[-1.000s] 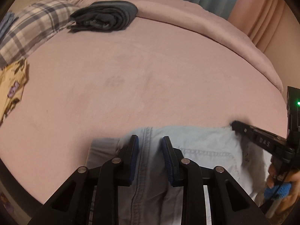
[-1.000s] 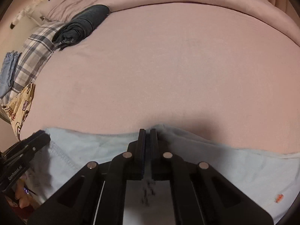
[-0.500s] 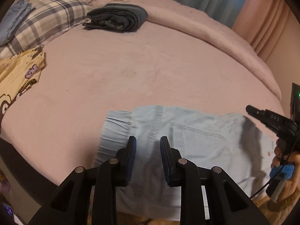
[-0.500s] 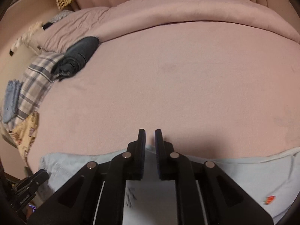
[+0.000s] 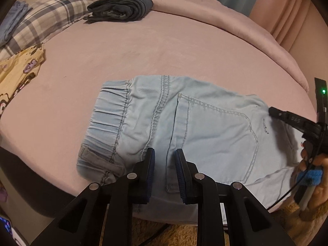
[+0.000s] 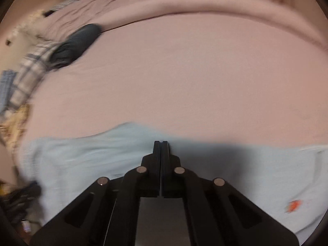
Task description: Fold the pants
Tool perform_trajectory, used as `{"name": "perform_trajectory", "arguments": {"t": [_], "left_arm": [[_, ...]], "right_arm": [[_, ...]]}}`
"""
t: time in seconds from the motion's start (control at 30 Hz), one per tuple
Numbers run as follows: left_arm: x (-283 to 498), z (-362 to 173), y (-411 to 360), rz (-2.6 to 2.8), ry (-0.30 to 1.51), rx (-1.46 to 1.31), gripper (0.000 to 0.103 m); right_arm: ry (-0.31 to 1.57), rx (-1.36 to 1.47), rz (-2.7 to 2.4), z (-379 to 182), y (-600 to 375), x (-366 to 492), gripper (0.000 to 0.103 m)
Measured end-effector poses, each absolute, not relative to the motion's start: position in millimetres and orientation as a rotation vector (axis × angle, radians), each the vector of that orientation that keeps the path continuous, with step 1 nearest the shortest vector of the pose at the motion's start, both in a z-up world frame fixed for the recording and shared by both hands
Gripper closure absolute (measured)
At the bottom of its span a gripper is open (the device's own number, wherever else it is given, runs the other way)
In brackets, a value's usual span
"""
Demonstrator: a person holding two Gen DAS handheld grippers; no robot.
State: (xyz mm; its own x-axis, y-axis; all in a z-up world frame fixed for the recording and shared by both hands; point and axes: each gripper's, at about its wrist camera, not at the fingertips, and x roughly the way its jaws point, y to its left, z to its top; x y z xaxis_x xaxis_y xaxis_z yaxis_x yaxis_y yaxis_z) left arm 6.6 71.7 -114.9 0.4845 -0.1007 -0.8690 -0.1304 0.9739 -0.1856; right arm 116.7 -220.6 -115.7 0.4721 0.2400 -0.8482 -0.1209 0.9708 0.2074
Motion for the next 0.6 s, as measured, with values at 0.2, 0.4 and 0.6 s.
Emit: {"name": "perform_trajectory", "arguments": {"t": [0.2, 0.4, 0.6], "left_arm": [[-6, -114, 72, 0.031, 1.066, -0.257, 0.078], [-23, -108, 71, 0.034, 1.087, -0.275, 0.078], [-26, -85, 35, -0.063, 1.058, -0.263, 0.078]], "right_arm": [[1.059, 0.214, 0.235, -116, -248, 115, 0.103], [1.027, 0.172, 0.069, -91, -277, 100, 0.100], [1.009, 0.164, 0.066, -60, -312, 45, 0.066]]}}
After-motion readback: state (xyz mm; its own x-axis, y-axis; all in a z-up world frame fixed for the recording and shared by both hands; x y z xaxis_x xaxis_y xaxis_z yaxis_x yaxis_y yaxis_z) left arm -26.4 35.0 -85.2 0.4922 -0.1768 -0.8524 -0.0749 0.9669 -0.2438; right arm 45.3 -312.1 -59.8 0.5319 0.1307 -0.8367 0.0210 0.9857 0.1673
